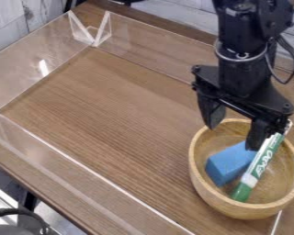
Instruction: Put the green marker in the brown bowl
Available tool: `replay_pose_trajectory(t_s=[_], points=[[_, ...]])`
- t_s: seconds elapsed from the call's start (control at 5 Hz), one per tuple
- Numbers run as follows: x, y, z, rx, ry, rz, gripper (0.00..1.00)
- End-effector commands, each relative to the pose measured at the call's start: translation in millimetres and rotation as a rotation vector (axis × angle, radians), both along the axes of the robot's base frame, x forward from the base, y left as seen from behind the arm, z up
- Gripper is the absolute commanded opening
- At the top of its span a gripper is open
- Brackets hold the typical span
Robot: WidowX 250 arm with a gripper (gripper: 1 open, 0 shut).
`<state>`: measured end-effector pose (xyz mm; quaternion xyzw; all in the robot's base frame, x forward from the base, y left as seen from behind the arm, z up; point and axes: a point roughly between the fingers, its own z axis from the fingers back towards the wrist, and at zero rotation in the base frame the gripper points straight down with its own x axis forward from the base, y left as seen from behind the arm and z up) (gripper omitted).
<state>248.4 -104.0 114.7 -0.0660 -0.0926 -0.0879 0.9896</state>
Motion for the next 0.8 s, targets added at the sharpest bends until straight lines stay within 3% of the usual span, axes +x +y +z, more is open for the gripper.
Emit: replay_pose_trajectory(t_s=[0.0, 0.6], points=[[4.0, -0.9, 6.0, -0.015, -0.025, 0.005, 1.0], [3.9, -3.5, -1.2, -0.021, -0.005, 0.007, 1.0]])
